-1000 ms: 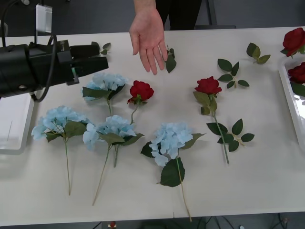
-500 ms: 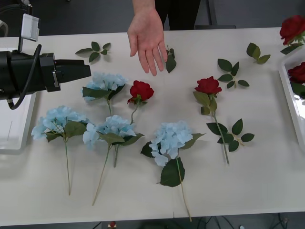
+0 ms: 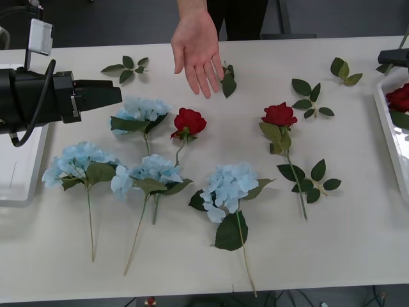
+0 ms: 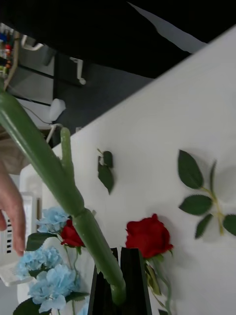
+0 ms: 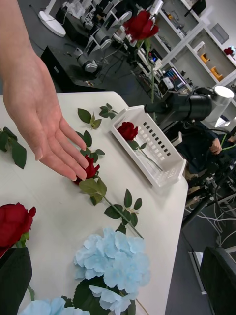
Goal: Place the red flowers into the right box and the blue flowers into the left box. If a person shows an open palm, hand one flower to the person first, then continue sorting.
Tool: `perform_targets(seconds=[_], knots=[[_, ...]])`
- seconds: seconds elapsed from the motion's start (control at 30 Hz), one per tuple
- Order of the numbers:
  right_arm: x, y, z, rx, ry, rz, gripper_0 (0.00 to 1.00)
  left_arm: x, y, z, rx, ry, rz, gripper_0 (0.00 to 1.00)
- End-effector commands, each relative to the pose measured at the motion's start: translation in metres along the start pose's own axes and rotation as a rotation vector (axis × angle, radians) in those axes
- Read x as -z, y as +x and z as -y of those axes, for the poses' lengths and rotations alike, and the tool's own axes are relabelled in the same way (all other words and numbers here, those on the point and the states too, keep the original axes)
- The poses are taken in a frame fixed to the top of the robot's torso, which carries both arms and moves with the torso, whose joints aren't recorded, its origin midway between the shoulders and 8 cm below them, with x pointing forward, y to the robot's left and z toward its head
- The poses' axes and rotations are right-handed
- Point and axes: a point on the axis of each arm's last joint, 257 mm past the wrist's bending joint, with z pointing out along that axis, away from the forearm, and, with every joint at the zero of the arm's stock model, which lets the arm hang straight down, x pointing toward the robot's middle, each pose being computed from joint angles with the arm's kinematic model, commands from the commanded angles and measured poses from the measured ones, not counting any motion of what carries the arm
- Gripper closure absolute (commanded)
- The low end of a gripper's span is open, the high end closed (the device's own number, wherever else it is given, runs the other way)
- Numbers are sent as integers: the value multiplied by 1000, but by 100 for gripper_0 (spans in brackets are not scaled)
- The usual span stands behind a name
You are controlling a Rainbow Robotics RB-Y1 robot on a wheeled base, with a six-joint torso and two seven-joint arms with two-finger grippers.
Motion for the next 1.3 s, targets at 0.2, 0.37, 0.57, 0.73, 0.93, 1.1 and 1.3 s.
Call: perform_targets(seconds=[0.2, 0.37, 0.57, 0.73, 0.93, 1.1, 1.3], knots=[[-49, -34, -115, 432, -235, 140, 100, 9, -2, -4, -81, -28, -24, 0], [-68, -36, -159, 588, -321, 191, 100, 9, -2, -4, -81, -28, -24, 0], [-91, -41, -214, 768, -393, 267, 100, 9, -2, -4, -81, -28, -24, 0], [-110, -48, -253, 774, -429, 314, 100, 9, -2, -4, -81, -28, -24, 0], [-129, -46, -275, 805, -426, 317, 100, 9, -2, -4, -81, -28, -24, 0], [-146, -43, -293, 821, -430, 304, 100, 9, -2, -4, -81, -28, -24, 0], [-155, -49, -298, 792, -423, 304, 100, 9, -2, -4, -81, -28, -24, 0]])
